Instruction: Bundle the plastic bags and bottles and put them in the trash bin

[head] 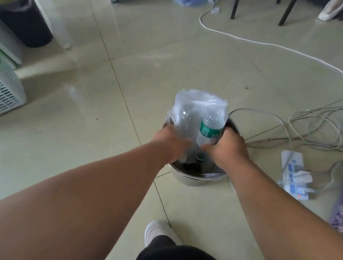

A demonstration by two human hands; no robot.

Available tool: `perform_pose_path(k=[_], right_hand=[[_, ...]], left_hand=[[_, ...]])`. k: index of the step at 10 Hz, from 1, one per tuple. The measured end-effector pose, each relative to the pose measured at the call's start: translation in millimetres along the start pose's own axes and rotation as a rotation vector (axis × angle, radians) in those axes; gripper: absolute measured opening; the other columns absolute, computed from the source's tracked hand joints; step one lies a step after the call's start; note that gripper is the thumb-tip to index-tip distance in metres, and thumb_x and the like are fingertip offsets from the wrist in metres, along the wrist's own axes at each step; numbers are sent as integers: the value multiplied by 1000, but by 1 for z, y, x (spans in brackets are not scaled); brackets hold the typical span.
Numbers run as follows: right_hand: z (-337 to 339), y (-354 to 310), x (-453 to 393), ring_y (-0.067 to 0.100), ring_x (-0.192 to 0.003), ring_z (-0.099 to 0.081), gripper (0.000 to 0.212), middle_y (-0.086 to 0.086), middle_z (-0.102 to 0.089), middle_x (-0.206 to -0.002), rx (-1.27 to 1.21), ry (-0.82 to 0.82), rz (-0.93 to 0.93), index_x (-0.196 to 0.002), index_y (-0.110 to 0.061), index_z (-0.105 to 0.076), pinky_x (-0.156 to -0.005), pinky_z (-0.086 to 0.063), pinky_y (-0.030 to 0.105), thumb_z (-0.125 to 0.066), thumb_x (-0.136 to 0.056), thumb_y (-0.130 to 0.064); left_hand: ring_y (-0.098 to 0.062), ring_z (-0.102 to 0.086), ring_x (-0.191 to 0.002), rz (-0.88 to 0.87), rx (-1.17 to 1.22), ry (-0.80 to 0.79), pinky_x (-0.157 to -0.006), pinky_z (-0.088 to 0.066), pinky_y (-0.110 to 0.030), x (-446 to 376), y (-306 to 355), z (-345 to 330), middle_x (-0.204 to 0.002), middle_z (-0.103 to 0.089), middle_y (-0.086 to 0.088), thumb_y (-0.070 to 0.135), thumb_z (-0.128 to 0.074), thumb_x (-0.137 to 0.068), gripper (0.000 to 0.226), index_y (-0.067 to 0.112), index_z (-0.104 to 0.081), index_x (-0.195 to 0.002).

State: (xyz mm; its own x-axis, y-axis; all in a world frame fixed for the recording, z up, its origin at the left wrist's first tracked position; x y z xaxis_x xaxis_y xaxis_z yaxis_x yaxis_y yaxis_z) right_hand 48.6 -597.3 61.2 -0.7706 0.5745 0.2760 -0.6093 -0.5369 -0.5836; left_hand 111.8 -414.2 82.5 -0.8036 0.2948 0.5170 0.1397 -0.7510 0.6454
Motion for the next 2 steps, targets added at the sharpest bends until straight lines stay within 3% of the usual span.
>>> perform_pose_path(k=[1,2], right_hand=[[-10,8,1,32,-103,-71,71,9,-74,-116,30,-12,-65,-121,-11,-63,-81,-54,31,-90,-65,-46],[11,-22,12,37,-119,-64,90,17,-65,-130,38,109,8,-136,0,-50,-88,-51,33,-92,-69,-41]], left_hand=[[-24,-68,-106,-8,106,9,-92,-59,-37,3,-7,5,-111,-69,5,31,-81,-89,56,28,-57,-139],[-24,-63,-128,-85,91,46,-107,-56,-40,16,-7,31,-145,-63,6,35,-85,-90,85,23,-43,-163]])
Point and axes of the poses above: each hand's wrist, its own x-axis away from the middle knuckle, its own z-axis out of the back of the hand, y = z × x, the point moved 8 cm from there along -x, towards the middle knuckle
